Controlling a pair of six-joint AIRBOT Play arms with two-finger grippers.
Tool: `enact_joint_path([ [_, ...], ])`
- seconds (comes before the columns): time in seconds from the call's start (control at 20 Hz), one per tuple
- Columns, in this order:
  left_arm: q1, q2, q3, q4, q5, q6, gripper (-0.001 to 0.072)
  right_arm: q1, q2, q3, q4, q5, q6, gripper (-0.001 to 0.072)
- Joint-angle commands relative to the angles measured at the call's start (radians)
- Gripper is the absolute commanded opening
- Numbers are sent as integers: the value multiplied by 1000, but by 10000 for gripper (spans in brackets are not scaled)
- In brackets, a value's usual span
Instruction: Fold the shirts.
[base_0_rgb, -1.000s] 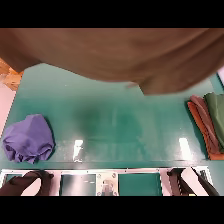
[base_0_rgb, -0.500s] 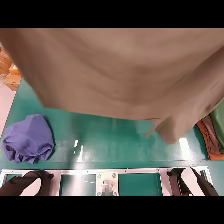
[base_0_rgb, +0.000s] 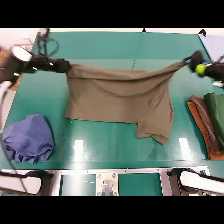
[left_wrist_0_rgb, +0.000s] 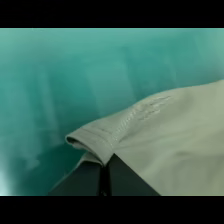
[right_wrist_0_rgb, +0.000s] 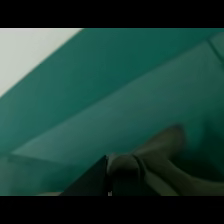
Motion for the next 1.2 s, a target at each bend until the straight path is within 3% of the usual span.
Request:
enact_joint_path([
  [0.0, 1, -209, 56, -143, 124, 102, 23, 60, -275, 79, 26, -55, -16, 25],
  [0.05, 1, -225, 85, -135, 118, 102, 23, 58, -305, 109, 30, -33, -16, 28],
  [0.1, 1, -226, 105, -126, 116, 101, 24, 50, -317, 131, 29, -2, -16, 96],
  [0.15, 7, -226, 132, -113, 88, 101, 123, 34, -317, 148, 29, 35, -16, 208],
  [0.2, 24, -226, 168, -103, 32, 98, 491, 9, -317, 175, 28, 103, -16, 275],
  [0.25, 50, -225, 211, -98, -51, 65, 611, -31, -311, 196, 29, 199, -15, 276],
  [0.35, 128, -224, 310, -85, -292, -8, 608, -113, -283, 198, 27, 393, -12, 253],
  [0.4, 169, -224, 342, -86, -412, -22, 527, -144, -263, 186, 14, 471, -11, 203],
  [0.45, 211, -224, 356, -86, -541, -27, 361, -171, -231, 153, -13, 526, -5, 197],
  [0.55, 275, -212, 317, -79, -731, -86, 358, -215, -133, 31, -85, 569, -5, 197],
  [0.65, 317, -158, 175, -63, -828, -117, 358, -265, -16, -118, -193, 569, -4, 200],
  [0.7, 333, -105, 63, -40, -832, -115, 358, -294, 36, -182, -239, 568, 2, 237],
  [0.75, 345, -43, -52, -12, -805, -102, 358, -327, 81, -238, -280, 567, 12, 322],
  [0.8, 357, 26, -177, 17, -750, -86, 359, -366, 119, -287, -307, 563, 12, 340],
  [0.95, 371, 140, -418, 82, -577, -69, 502, -467, 163, -354, -323, 556, 0, 340],
  [1.15, 332, 121, -506, 21, -407, -56, 501, -491, 162, -357, -327, 578, -36, 340],
])
